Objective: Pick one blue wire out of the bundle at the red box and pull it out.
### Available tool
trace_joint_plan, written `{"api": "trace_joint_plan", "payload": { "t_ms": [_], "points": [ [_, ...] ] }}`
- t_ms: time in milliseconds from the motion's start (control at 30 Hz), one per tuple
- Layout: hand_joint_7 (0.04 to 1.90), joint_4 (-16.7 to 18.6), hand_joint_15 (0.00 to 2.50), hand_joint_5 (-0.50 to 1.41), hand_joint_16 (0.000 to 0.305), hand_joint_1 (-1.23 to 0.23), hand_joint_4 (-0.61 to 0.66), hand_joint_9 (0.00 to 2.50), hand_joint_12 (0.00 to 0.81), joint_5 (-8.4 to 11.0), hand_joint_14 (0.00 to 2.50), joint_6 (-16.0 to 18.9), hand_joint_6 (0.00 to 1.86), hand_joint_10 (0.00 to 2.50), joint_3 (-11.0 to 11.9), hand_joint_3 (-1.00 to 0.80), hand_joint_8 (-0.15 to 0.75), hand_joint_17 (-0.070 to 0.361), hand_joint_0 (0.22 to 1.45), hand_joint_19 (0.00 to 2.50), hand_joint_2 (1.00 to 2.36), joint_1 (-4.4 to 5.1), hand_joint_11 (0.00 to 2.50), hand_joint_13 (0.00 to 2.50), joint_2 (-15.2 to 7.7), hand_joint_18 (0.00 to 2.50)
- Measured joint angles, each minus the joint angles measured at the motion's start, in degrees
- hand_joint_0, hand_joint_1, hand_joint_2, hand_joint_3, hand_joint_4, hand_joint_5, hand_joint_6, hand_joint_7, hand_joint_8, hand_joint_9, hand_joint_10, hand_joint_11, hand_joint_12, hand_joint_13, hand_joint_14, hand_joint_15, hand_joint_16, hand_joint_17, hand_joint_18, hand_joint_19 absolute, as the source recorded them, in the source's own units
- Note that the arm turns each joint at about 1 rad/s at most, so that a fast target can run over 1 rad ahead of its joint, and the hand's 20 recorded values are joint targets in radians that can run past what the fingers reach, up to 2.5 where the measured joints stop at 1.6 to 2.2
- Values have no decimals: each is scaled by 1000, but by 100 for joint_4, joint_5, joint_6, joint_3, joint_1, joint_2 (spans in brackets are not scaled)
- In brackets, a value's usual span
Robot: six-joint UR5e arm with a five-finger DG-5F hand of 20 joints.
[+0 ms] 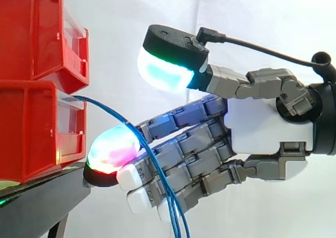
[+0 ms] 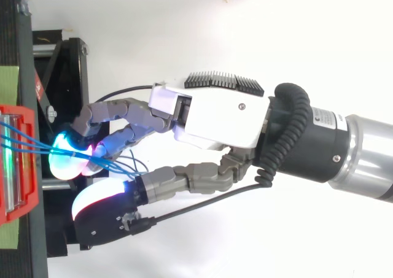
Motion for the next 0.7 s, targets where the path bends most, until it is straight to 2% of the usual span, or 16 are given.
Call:
{"api": "trace_joint_plan", "payload": {
  "t_ms": [700],
  "points": [
    [977,10,406,-132,47,-600,417,771,401,-25,13,27,502,7,-11,-408,336,105,585,518,1007,-85,355,790,-6,666]
  ]
}}
